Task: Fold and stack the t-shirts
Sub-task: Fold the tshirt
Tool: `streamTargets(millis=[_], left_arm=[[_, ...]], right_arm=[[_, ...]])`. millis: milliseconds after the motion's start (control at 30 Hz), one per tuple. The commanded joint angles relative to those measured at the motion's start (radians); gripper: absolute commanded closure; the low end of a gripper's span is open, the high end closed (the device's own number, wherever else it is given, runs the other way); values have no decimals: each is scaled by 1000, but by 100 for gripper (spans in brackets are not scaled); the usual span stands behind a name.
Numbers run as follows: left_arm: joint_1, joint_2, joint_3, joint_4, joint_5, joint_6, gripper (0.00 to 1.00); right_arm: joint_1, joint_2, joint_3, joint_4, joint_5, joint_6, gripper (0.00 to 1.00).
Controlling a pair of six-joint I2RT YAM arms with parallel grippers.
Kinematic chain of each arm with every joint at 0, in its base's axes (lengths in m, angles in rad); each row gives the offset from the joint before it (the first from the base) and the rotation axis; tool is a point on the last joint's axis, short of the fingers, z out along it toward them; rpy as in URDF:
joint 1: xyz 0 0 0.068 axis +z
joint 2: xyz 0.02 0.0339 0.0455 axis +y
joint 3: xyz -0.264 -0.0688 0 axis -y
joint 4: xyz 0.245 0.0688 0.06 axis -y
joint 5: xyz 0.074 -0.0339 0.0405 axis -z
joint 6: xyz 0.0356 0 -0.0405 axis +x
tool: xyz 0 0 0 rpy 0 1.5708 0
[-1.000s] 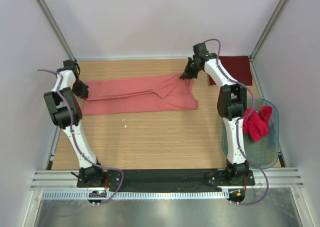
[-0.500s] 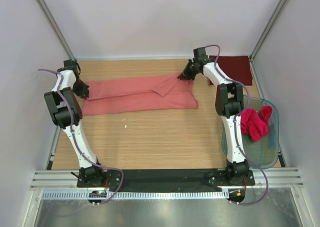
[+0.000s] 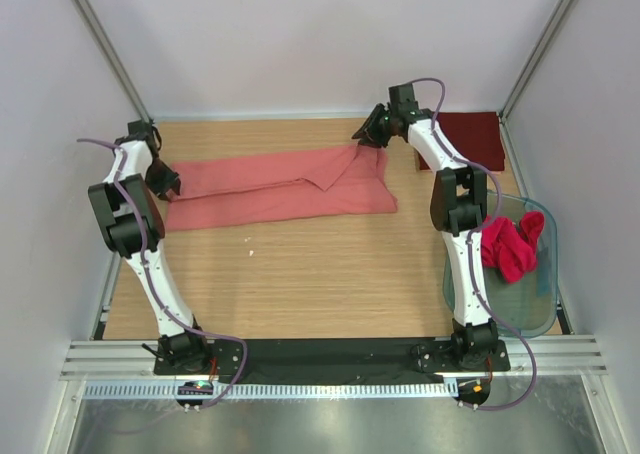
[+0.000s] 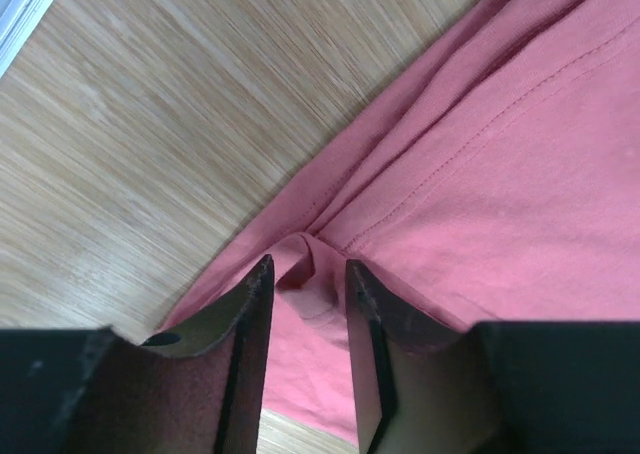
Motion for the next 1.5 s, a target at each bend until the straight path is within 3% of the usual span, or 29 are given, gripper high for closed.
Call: streamTargets(millis=[0,100,300,633,1000,1467], left_arm=[[-2,-91,52,-15,-15,19,63],[-1,-117,79,-24,-15,17,53],[-2,-191,21,-4,39,11,48],[-94,-240,-233,142,282,-41,63],[-201,-300,-393,208,300,-47,66],[-215,-346,-430,205,315,-49,66]], right_arm=[[-4,-30,58,12,0,-5,63],[2,-38,105,-40,6,-24,61],[90,-119,7,-120,19,-112,54],[174,-166,-168,-106,39,-152,53],[180,-157,-220,-79,51,-135,54],[179,-35,-77,-33,13,-78,54]])
